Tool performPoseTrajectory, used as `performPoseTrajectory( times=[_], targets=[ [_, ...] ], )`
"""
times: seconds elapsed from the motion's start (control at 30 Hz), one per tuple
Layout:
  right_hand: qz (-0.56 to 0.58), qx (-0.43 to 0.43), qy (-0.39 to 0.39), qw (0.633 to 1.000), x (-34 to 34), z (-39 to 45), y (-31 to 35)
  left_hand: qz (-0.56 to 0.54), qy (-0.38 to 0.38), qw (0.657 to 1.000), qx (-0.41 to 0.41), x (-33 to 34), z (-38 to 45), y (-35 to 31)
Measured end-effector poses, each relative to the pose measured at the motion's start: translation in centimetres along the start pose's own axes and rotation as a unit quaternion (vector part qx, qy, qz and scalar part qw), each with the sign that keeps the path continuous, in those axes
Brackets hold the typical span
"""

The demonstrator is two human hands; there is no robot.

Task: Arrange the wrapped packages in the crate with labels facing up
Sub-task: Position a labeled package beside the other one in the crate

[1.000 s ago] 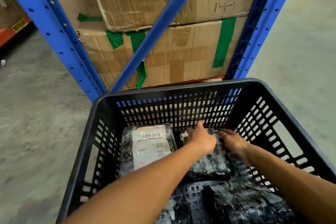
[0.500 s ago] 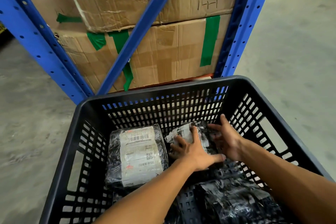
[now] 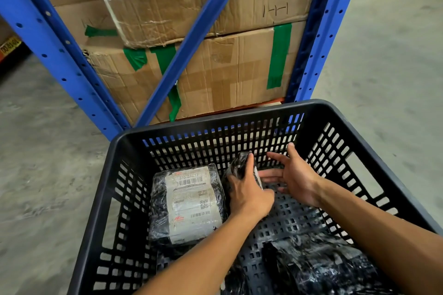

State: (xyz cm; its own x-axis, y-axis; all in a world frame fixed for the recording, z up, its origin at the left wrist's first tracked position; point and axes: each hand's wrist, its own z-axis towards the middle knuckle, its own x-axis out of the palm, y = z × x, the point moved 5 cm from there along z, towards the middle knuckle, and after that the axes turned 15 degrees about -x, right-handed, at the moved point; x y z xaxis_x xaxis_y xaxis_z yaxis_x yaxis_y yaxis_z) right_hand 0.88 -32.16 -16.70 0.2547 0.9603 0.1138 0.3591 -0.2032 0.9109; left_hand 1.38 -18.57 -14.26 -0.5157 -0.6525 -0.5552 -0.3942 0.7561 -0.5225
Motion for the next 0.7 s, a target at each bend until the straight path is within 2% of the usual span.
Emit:
performPoseTrajectory(
  times=[0.1,0.2,0.33,0.43,0.53,0.6,0.7],
  targets=[
    [-0.071,0.003,-0.031,0.997,-0.5,0.0,-0.9,-0.089,-0.008,0.996,0.001,-1.4,0.0,0.3],
    [-0.174,0.038,0.006,0.984,-0.7,-1.1,-2.4,-0.218,0.020,0.975,0.022,-2.1,-0.2,0.5],
    [-0.134,0.025,0.038,0.990,-1.0,-1.7,-2.9,-0.323,0.081,0.943,0.033,-1.5,-0.1,0.6],
    [-0.119,0.004,0.022,0.993,-1.9,-1.8,-2.0,-0.317,0.116,0.940,0.038,-0.9,0.6,0.4],
    [-0.175,-0.029,0.017,0.984,-2.5,-1.4,-1.1,-0.225,0.146,0.963,0.029,0.1,1.2,0.7],
    [-0.208,-0.047,0.021,0.977,-2.6,-1.3,-1.1,-0.163,0.145,0.976,0.005,1.2,1.8,1.4],
    [-0.259,-0.059,0.023,0.964,-3.0,-1.3,-2.0,-0.148,0.133,0.980,-0.015,2.3,2.6,1.7]
  ],
)
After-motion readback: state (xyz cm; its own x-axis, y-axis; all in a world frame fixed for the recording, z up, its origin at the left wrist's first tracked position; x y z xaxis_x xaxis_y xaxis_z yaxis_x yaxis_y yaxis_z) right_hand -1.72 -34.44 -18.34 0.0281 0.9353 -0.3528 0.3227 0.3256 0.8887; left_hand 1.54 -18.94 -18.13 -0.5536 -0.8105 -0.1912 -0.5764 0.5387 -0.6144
